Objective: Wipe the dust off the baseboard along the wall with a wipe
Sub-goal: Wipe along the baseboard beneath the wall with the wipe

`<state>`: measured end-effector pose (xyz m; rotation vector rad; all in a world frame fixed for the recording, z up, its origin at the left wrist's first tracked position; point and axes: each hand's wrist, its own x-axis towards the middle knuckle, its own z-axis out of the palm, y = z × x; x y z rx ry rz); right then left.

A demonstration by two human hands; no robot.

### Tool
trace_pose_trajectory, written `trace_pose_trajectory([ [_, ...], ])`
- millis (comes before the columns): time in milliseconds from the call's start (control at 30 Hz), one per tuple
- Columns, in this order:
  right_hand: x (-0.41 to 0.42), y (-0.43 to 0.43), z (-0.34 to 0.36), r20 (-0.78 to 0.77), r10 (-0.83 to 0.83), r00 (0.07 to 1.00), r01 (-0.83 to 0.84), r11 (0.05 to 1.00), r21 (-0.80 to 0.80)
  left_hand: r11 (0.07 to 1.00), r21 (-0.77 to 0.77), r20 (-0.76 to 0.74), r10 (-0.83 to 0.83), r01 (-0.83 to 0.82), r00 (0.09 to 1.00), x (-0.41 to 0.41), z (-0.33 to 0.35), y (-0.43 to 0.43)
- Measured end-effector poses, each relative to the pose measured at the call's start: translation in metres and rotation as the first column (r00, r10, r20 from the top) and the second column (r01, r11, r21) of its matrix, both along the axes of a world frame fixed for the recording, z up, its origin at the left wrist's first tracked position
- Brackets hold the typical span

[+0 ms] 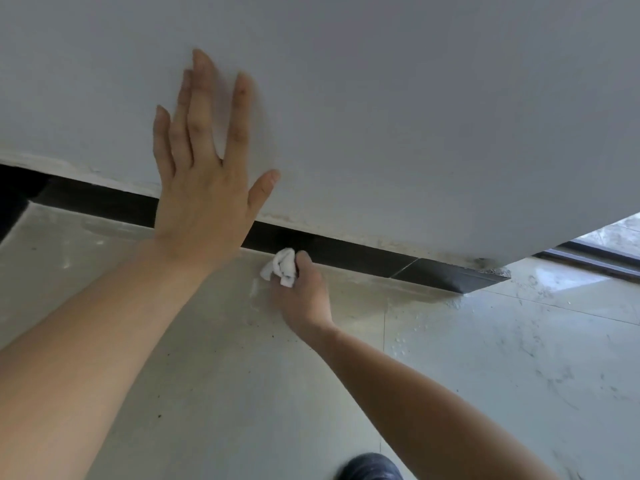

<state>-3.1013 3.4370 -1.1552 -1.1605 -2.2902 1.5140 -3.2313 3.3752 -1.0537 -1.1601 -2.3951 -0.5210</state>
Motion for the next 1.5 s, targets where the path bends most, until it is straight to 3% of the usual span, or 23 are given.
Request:
trace_pose_trajectory([
  [67, 0.013, 0.007, 0.005, -0.041, -0.138, 0.990, 0.136, 0.990, -0.044, 0.999, 0.022, -0.018, 0.033, -0.032, 0.999, -0.010, 0.003, -0.011],
  [133, 0.030, 0.019, 0.007, -0.040, -0.251, 0.967, 0.252, 0.968, 0.015, 0.997, 0.017, -0.002, 0.077, -0.077, 0.997, -0.019, 0.007, -0.017],
  [333, 0.020, 0.030, 0.005, -0.061, -0.346, 0.936, 0.352, 0.922, 0.160, 0.998, -0.015, 0.010, 0.068, -0.067, 0.998, -0.029, 0.009, -0.022],
  [433, -0.014, 0.009, 0.004, -0.001, -0.259, 0.966, 0.255, 0.949, 0.186, 0.998, -0.015, 0.026, 0.067, -0.067, 0.997, -0.030, 0.008, -0.024],
  [533, -0.046, -0.013, 0.006, 0.116, -0.051, 0.992, 0.019, 0.964, 0.267, 0.997, -0.026, 0.025, 0.073, -0.072, 0.997, -0.030, 0.009, -0.027],
  [733, -0.075, -0.037, 0.015, 0.200, 0.383, 0.902, -0.432, 0.796, 0.423, 0.993, -0.063, -0.016, 0.101, -0.102, 0.995, -0.030, 0.011, -0.031],
  [833, -0.050, -0.028, 0.010, 0.268, 0.402, 0.875, -0.481, 0.779, 0.403, 0.983, -0.046, -0.015, 0.178, -0.179, 0.984, -0.042, 0.009, -0.044],
  [1000, -0.031, 0.002, 0.005, 0.340, 0.192, 0.921, -0.339, 0.825, 0.453, 0.982, -0.053, 0.066, 0.187, -0.184, 0.980, -0.068, 0.006, -0.062],
  [1100, -0.057, -0.001, 0.000, 0.416, 0.258, 0.872, -0.459, 0.727, 0.511, 0.986, -0.041, 0.093, 0.162, -0.159, 0.982, -0.071, 0.004, -0.063],
  [1367, -0.148, -0.066, 0.001, 0.445, 0.450, 0.774, -0.630, 0.615, 0.474, 0.994, -0.013, 0.118, 0.112, -0.111, 0.987, -0.075, 0.004, -0.072],
  [1500, -0.168, -0.085, 0.005, 0.477, 0.555, 0.682, -0.731, 0.509, 0.454, 0.996, -0.063, 0.104, 0.066, -0.060, 0.992, -0.080, 0.008, -0.083],
])
